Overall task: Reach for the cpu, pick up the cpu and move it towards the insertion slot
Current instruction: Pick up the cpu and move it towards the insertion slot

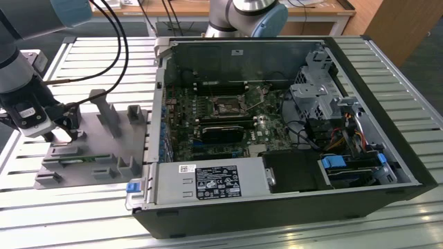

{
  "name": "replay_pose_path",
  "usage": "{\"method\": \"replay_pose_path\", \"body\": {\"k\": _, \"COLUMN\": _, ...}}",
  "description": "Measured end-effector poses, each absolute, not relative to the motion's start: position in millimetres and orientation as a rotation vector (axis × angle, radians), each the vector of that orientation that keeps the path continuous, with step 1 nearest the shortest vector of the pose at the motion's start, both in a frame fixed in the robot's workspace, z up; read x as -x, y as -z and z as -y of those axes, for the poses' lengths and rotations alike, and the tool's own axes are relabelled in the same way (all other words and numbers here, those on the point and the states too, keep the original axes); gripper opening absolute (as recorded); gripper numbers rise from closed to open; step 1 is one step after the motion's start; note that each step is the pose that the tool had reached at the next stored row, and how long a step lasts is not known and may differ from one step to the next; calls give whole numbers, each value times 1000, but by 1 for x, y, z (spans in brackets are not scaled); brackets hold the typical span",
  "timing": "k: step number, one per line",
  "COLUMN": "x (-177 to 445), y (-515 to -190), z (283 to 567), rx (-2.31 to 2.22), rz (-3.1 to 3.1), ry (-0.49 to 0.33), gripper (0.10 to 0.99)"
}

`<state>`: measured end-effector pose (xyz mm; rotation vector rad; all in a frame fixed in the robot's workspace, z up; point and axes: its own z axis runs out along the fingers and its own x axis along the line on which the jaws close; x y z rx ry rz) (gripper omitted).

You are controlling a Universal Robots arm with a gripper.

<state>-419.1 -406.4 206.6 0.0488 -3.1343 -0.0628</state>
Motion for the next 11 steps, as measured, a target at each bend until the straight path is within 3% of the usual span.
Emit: {"method": "replay_pose_path", "body": {"k": 11, "x": 419, "y": -225, "z": 406, "rx": -49, "rz": 3135, "ry": 63, "gripper": 541}}
